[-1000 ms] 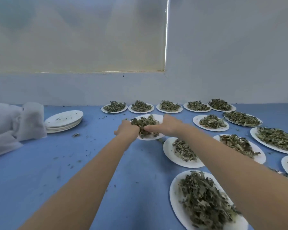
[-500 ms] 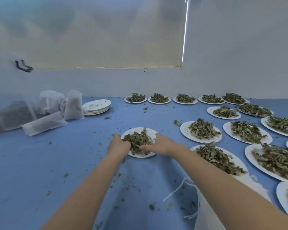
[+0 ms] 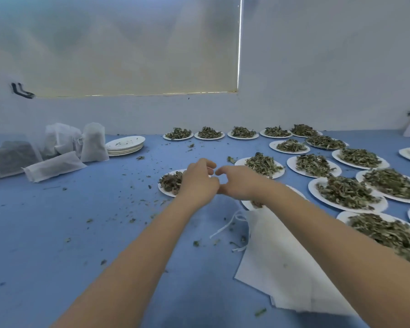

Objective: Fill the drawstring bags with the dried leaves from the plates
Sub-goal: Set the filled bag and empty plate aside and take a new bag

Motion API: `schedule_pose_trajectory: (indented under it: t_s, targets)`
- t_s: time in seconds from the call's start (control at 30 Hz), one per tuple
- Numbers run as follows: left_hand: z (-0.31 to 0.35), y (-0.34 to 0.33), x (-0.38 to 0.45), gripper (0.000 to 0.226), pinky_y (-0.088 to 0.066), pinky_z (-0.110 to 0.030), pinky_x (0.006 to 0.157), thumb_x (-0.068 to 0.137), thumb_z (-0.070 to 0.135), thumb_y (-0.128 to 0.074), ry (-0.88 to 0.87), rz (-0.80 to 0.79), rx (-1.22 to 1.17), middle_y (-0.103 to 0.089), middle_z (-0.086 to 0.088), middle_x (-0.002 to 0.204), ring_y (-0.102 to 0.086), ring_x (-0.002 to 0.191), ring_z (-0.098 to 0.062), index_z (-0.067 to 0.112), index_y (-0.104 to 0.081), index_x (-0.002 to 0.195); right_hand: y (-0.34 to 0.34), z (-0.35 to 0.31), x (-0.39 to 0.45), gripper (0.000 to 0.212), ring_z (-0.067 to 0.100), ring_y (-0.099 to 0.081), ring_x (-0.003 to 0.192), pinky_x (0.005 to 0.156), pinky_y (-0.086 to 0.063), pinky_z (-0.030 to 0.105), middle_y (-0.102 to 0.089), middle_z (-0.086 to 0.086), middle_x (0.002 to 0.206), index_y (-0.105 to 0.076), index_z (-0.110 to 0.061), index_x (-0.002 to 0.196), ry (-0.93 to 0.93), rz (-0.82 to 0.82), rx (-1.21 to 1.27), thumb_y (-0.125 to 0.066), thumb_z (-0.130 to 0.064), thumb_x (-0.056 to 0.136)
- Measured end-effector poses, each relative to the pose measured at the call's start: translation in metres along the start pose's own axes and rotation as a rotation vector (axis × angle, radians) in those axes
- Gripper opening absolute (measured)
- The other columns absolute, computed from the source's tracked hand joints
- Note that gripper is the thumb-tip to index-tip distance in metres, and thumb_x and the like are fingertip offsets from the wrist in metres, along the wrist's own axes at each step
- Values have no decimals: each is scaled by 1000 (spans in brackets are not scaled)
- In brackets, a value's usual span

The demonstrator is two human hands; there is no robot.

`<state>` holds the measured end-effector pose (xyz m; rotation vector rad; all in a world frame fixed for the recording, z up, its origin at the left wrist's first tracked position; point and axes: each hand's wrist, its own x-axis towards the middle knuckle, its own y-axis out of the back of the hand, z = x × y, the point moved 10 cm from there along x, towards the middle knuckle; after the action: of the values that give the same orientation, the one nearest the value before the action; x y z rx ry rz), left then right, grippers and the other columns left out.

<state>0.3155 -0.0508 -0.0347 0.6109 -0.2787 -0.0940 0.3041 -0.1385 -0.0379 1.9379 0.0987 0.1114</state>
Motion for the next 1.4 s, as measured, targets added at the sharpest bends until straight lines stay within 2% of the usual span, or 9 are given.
schedule_pose_trajectory:
  t_s: [0.23,0.5,0.67,0.77,0.9,1.03,1.1,1.23,1.4]
  targets:
    - [52,-52,-43,26,-39,-20,61,90,7,-42,-152,-169,40,-59,-1,107,-52,90,-14,17,-53,111,35,38,-79,25,13,-50,77,66,-37,26,-67,2,94,-71,-19,100,53,237,-167,-55,-35,89]
    - [46,-87,-62,42,-36,-33,96,82,28,-65,-240,-153,309,-50,-5,120,-42,114,-26,21,-53,121,35,72,-124,44,20,-49,107,90,-42,34,-57,2,111,-61,-21,117,32,330,-349,-63,-48,83]
    - [44,-88,-67,32,-20,-18,86,84,31,-64,-257,-13,224,-50,-2,114,-32,117,-24,25,-58,115,28,78,-125,42,21,-50,106,89,-39,32,-58,2,111,-59,-22,117,-2,360,-414,-58,-49,86]
    - [47,-71,-71,18,-17,-12,79,84,25,-65,-268,93,7,-46,4,108,-27,115,-17,28,-60,101,40,71,-127,30,22,-51,101,88,-37,33,-62,2,106,-67,-17,106,76,484,-381,-60,-40,88]
    - [61,-44,-71,4,-37,-23,90,89,28,-60,-343,136,-176,-55,12,104,-40,112,-11,30,-57,92,67,54,-128,27,28,-55,91,81,-40,40,-66,8,93,-72,-5,89,193,608,-259,-65,-31,87]
    - [72,-12,-57,15,-40,-7,71,92,24,-55,-330,190,-321,-59,21,81,-53,78,12,34,-57,81,87,39,-111,18,19,-55,73,66,-39,31,-57,-4,67,-70,-13,92,230,569,-82,-68,-30,85]
    - [73,3,-48,15,-42,-14,73,92,23,-55,-309,236,-329,-60,19,79,-55,79,5,33,-58,81,98,36,-100,24,10,-58,68,64,-44,21,-59,-16,65,-64,-22,101,222,568,150,-73,-25,79]
    - [73,34,-28,9,-40,-10,72,93,22,-54,-297,317,-280,-58,20,80,-55,83,-2,26,-60,87,107,17,-73,20,0,-52,60,57,-37,9,-59,-15,57,-54,-23,84,244,609,251,-73,-25,80]
    - [66,65,-5,11,-38,-4,67,93,20,-54,-325,386,-210,-58,21,78,-54,78,4,26,-59,84,104,-11,-37,23,7,-52,78,63,-31,11,-65,2,84,-69,-12,93,293,597,172,-66,-34,85]
